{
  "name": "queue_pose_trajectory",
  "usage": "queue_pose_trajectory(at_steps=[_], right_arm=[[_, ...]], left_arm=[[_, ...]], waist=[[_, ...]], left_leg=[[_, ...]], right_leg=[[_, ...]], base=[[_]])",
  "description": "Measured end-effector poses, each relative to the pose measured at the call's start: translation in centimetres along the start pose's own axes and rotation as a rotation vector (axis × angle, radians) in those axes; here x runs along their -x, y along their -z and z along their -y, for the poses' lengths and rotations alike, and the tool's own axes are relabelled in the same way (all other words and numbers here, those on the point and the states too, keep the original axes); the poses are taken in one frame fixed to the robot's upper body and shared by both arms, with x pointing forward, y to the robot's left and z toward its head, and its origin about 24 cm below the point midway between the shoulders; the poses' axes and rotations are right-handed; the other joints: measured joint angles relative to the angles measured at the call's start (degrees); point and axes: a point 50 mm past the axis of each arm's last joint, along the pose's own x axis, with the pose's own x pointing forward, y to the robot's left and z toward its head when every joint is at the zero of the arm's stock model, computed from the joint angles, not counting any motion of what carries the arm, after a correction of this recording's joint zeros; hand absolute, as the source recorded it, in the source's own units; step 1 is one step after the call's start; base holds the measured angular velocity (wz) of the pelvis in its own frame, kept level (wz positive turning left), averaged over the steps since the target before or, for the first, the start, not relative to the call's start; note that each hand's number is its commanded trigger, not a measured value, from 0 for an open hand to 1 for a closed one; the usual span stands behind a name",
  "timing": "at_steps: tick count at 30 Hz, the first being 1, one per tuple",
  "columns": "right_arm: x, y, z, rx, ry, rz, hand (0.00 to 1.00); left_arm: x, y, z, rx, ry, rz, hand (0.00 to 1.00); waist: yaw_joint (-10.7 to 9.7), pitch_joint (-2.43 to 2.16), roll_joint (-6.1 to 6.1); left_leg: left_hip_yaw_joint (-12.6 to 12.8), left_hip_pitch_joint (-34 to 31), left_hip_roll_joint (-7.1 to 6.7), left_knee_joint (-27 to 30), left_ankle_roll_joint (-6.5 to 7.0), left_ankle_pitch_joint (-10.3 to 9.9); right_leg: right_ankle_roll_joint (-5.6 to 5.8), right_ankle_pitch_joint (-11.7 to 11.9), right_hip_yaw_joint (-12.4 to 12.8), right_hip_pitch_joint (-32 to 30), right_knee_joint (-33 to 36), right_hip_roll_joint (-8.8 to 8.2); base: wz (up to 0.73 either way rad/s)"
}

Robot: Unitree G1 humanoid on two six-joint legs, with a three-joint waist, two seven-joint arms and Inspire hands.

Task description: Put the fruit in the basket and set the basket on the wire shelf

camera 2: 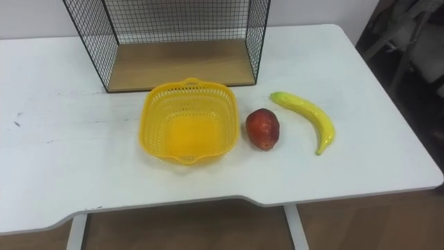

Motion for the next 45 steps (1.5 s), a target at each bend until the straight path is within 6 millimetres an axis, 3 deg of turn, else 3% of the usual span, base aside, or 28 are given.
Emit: queue_pose_trajectory(at_steps=[2, 4, 11, 16, 19, 28, 37, 45], right_arm=[[0.1, -2.5, -0.8, -0.197, 0.006, 0.074, 0.00], [0.4, -4.1, -1.0, -0.272, 0.024, 0.135, 0.00], [2.8, -10.8, -3.9, -0.345, 0.022, 0.388, 0.00], [7.9, -16.3, -6.7, -0.318, -0.053, 0.719, 0.00], [10.8, -18.3, -7.7, -0.294, -0.085, 0.893, 0.00], [16.9, -20.7, -10.1, -0.221, -0.239, 1.198, 0.00], [20.6, -22.6, -13.7, -0.090, -0.438, 1.348, 0.00], [22.4, -21.8, -16.9, 0.103, -0.632, 1.415, 0.00]], left_arm=[[0.1, 0.8, -0.6, 0.042, -0.023, -0.013, 0.00], [0.0, 1.0, -1.1, 0.050, -0.050, -0.011, 0.00], [-0.1, 0.4, -2.3, 0.043, -0.082, 0.023, 0.00], [-0.1, 0.1, -2.3, 0.037, -0.085, 0.043, 0.00], [-0.1, 0.1, -2.4, 0.037, -0.086, 0.045, 0.00], [0.0, -0.4, -2.3, 0.003, -0.073, 0.082, 0.00], [-0.1, -0.9, -2.0, -0.028, -0.033, 0.099, 0.00], [-0.1, -1.4, -2.0, -0.030, -0.013, 0.116, 0.00]], waist=[[-0.81, -0.10, -0.11], [-0.92, -0.18, -0.44], [-0.93, -0.19, -0.90], [-0.77, -0.12, -1.28], [-0.53, -0.09, -1.56], [0.09, -0.07, -1.65], [1.43, 0.00, -1.56], [3.64, 0.07, -1.79]], left_leg=[[0.11, 0.14, -0.25, 0.12, 0.00, 0.00], [0.10, 0.15, -0.27, 0.17, 0.01, 0.00], [0.82, -0.79, -0.31, 0.80, 0.01, 0.02], [0.80, -1.95, -0.23, 1.02, 0.04, 0.07], [0.71, -2.21, -0.23, 0.96, 0.03, 0.08], [0.29, -2.94, -0.16, 0.91, 0.02, 0.08], [-0.26, -3.75, -0.13, 1.43, 0.02, 0.08], [-1.46, -4.14, -0.06, 2.49, -0.04, 0.12]], right_leg=[[0.01, -0.02, -0.08, 0.05, 0.08, -0.08], [0.01, -0.01, -0.27, -0.05, 0.12, -0.14], [0.04, 0.00, 0.47, -1.38, 1.06, -0.11], [-0.01, 0.02, 0.31, -1.96, 1.28, -0.13], [-0.03, 0.05, 0.17, -2.72, 1.15, -0.15], [-0.10, 0.11, -0.16, -2.80, 1.12, -0.10], [-0.20, 0.24, -0.88, -2.89, 1.31, -0.25], [-0.46, 0.53, -2.13, -2.60, 1.15, -0.41]], base=[[-0.02], [0.00], [-0.03], [0.00], [0.00], [0.02], [0.03], [0.07]])
